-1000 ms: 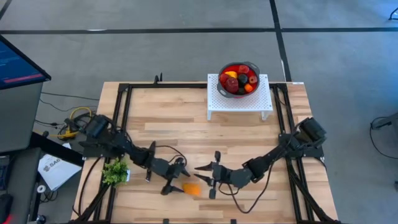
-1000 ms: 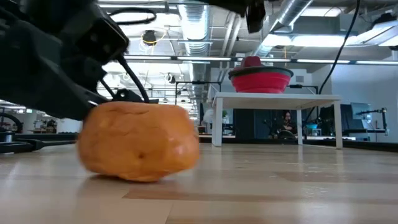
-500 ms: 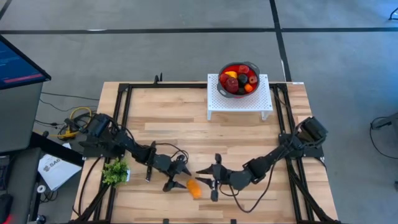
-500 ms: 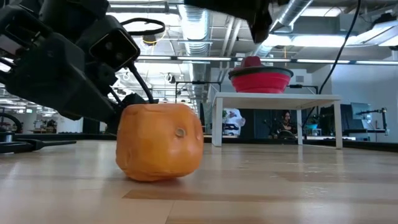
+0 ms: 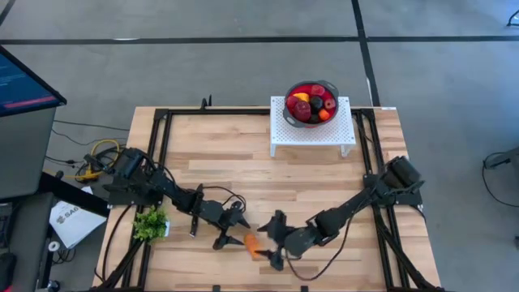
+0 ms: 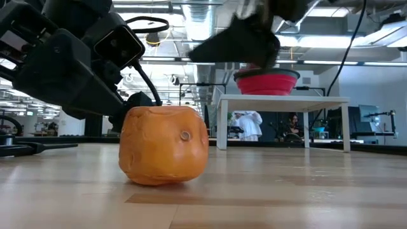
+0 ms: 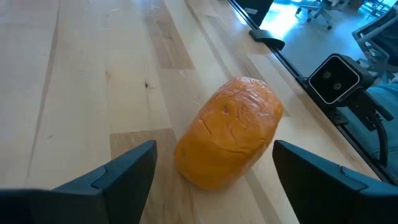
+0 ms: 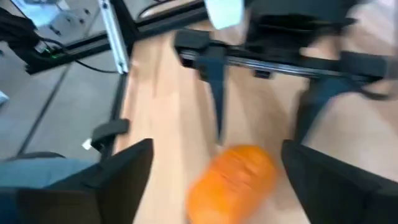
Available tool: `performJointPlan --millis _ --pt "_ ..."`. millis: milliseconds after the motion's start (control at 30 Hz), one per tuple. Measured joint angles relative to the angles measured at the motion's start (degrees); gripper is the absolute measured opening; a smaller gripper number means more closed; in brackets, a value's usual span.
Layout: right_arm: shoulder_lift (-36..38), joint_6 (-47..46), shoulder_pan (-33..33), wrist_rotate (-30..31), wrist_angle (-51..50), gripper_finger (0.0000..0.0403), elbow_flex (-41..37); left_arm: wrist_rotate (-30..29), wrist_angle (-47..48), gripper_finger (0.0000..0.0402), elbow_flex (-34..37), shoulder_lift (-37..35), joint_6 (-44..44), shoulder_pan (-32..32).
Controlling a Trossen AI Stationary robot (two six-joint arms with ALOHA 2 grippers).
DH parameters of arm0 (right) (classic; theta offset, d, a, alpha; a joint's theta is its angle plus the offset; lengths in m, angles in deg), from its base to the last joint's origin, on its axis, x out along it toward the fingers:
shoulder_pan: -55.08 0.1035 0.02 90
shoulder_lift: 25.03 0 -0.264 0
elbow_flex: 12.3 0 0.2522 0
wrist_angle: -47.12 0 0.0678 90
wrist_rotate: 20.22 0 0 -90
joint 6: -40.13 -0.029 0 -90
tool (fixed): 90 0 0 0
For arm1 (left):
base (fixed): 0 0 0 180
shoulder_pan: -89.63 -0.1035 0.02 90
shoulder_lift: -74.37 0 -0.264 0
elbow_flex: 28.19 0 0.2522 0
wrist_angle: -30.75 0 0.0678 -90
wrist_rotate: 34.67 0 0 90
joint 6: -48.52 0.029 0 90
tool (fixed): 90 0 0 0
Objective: Pick & Place Fruit
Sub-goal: Put the yellow mango into the orange strainer bowl on the shelf
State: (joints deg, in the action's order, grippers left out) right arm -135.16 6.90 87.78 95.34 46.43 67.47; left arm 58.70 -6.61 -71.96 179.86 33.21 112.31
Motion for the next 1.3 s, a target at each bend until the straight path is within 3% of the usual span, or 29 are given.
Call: performJointPlan --millis 200,467,700,900,1000,1300 --pt "-8.69 0.15 -1.05 0.07 -9.80 0.0383 9.03 0.05 0.01 0.0314 0.02 0.00 -0.09 0.00" --pt "-18.54 -7.87 -0.56 -0.24 -25.78 0.0364 23.60 0.09 -0.05 0.0314 0.14 -0.78 -1.61 0.97" --pt "-19.23 -13.79 0.83 -0.09 -35.78 0.0304 26.89 -1.21 0.05 0.0314 0.14 -1.16 -1.66 3.36" --pt "-19.36 -11.18 1.10 -0.85 -38.18 0.0210 26.10 -2.96 1.13 0.0311 0.17 -2.30 -1.68 3.97" --pt "-19.23 -8.74 1.08 -0.38 -37.10 0.0169 24.95 -4.74 8.04 0.0302 0.17 -6.74 -1.72 3.65" --pt "-18.45 -1.01 -0.20 10.47 -42.62 0.0183 24.53 -19.68 35.14 0.0282 0.36 -30.21 -1.90 3.94"
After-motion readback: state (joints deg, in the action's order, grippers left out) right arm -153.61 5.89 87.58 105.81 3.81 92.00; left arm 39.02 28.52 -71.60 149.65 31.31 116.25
